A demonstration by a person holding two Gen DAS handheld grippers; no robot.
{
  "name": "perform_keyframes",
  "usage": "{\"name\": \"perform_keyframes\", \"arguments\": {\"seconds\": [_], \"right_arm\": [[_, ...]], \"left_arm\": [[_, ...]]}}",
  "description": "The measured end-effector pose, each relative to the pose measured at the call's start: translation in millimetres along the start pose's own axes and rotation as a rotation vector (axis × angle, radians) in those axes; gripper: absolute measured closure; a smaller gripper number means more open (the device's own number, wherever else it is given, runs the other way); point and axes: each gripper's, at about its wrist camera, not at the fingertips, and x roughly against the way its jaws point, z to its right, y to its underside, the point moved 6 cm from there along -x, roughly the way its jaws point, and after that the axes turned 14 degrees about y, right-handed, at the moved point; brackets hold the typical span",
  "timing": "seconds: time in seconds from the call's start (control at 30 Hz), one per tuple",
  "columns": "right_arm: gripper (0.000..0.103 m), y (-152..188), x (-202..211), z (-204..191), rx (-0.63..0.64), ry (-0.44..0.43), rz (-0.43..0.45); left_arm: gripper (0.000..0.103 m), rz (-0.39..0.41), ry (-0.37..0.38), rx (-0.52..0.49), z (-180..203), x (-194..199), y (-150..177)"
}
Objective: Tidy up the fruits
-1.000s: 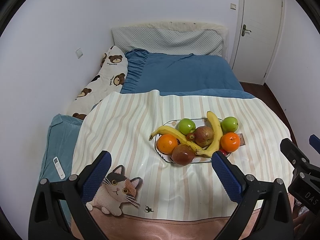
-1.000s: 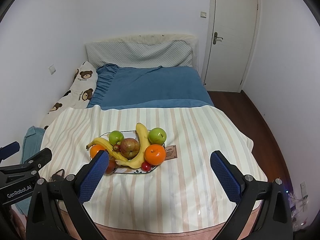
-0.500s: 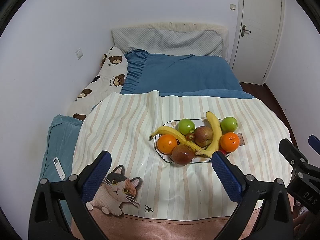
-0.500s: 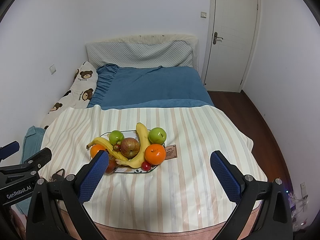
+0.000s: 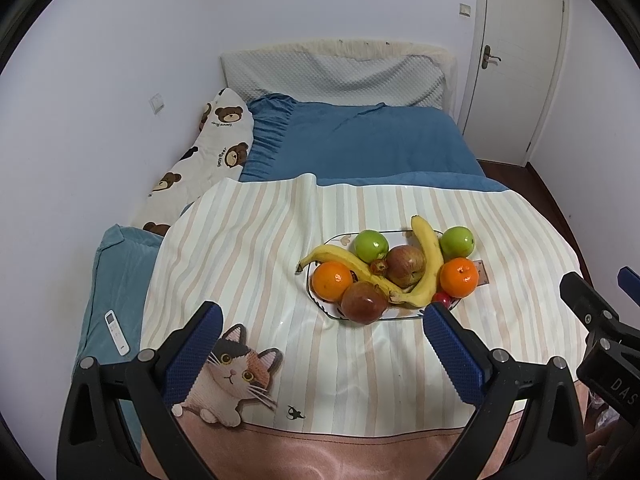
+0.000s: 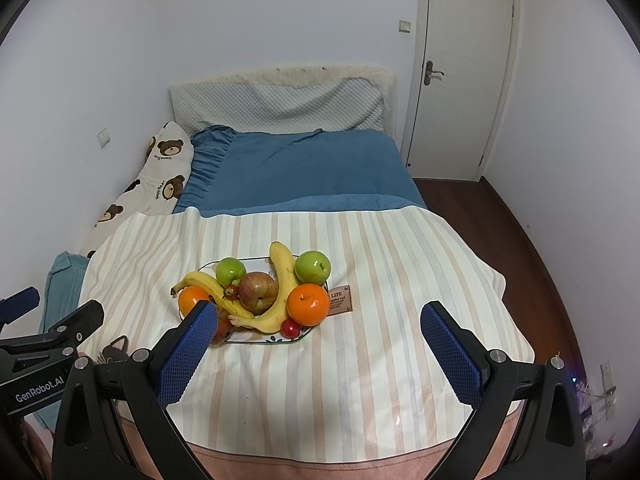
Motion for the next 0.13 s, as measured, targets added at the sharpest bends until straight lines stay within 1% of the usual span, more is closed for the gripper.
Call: {"name": "perform_keyframes", "arguments": {"seconds": [0.13], "right_arm": [[0.0, -0.2, -0.1, 0.0, -0.001, -0.001, 0.0]], "left_arm": [[0.001, 0.007, -0.002, -0.006, 2.7, 0.8, 0.6]]}}
